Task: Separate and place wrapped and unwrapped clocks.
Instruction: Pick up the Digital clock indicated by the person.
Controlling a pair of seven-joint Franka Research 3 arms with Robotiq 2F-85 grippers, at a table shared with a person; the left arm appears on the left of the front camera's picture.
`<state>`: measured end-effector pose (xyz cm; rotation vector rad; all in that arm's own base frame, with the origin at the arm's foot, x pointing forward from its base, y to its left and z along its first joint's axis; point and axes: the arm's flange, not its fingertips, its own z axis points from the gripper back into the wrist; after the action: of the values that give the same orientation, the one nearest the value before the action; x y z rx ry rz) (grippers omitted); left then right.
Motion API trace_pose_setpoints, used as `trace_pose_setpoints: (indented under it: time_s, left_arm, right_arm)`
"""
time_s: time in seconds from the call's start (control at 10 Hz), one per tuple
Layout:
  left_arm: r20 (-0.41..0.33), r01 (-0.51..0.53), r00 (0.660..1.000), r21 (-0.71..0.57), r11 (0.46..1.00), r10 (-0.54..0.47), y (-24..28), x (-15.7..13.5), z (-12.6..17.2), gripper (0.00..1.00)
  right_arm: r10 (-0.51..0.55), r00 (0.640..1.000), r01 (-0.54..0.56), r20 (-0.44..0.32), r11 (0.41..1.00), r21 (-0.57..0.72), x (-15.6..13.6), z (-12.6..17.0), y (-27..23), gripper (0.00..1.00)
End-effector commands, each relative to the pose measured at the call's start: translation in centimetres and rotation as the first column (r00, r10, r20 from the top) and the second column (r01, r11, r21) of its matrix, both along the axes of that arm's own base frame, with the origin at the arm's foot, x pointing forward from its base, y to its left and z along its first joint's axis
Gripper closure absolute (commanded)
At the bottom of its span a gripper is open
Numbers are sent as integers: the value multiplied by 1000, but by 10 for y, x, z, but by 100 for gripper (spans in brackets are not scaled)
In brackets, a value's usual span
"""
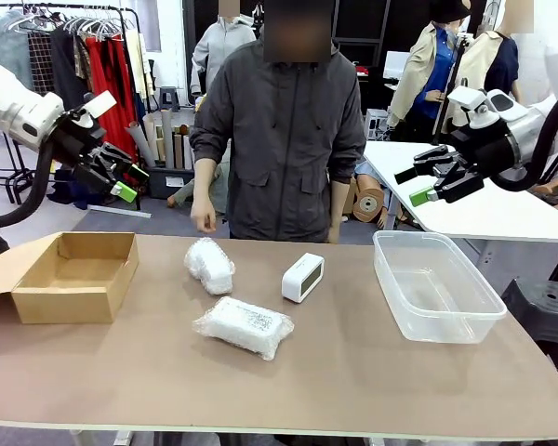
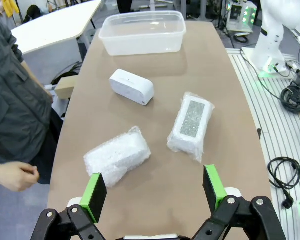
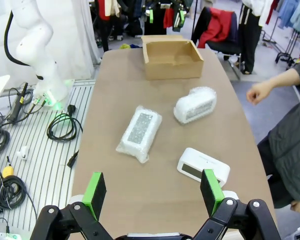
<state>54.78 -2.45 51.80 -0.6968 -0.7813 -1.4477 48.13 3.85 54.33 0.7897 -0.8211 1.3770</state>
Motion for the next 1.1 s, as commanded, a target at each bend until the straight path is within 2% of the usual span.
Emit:
trace_pose_setpoints:
  time_s: [0.0, 1.0]
  left_arm:
    - [3, -1, 1000, -1, 1000, 1, 0, -1, 2, 0]
    - [3, -1, 1000, -1, 1000, 1, 0, -1, 2, 0]
  right_arm:
    - [2, 1000, -2, 2, 1000, 5, 0, 1, 0, 0]
    - [2, 1000, -2, 2, 1000, 5, 0, 1, 0, 0]
